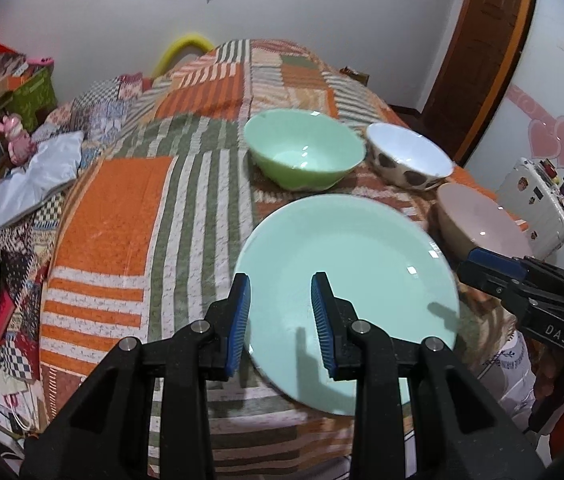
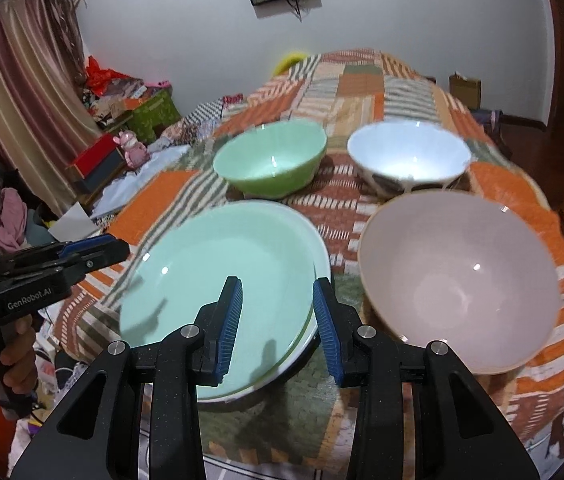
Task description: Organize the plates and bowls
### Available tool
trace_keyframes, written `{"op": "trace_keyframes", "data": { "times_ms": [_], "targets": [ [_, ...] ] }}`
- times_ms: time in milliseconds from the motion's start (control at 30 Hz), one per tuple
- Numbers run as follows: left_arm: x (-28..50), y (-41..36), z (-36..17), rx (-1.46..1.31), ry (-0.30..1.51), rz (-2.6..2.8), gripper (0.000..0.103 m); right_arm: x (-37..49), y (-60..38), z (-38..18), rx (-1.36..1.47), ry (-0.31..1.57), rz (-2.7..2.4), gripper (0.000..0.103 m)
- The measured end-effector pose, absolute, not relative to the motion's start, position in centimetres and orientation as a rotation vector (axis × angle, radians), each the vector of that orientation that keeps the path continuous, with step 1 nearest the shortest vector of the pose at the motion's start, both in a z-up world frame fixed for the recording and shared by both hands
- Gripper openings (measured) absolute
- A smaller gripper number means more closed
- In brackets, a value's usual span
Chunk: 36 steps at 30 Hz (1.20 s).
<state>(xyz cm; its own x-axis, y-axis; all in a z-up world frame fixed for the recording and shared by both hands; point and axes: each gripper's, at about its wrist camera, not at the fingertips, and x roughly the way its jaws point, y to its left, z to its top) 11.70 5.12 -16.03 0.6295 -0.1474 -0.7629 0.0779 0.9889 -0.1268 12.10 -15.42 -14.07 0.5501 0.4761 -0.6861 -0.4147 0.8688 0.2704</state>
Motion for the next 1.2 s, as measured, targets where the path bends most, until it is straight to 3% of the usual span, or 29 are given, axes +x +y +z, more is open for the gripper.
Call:
{"op": "trace_keyframes", "data": {
  "times_ms": [233, 333, 433, 533, 767, 1200],
  "targets": [
    [11.8, 2.5, -13.5, -0.074, 0.848, -0.166, 0.032, 12.2, -17.8, -11.7, 0.070, 0.748, 0.485, 0.034],
    [12.0, 1.2, -12.7, -0.064, 0.837, -0.179, 0.044, 12.4, -19.3, -11.1, 0.069, 0.726, 0.455, 0.034],
    [12.5, -0.3, -12.1, -0.030, 0.826, -0.195, 0.046, 12.7, -21.0, -10.7, 0.072, 0.714, 0.418, 0.035],
    [13.2, -1.5, -11.8, -0.022, 0.834, -0.211, 0.056, 13.0, -22.8, -10.5, 0.090, 0.706, 0.378, 0.047],
    [15.5, -4.2, -12.3, -0.026, 0.864, -0.233, 0.059, 13.4, -26.2, -11.0, 0.105, 0.717, 0.296, 0.059],
    [19.0, -9.3, -15.6, 0.010, 0.954, -0.301, 0.059, 14.9, -29.3, -14.0, 0.142, 0.822, 0.239, 0.060]
  ]
}}
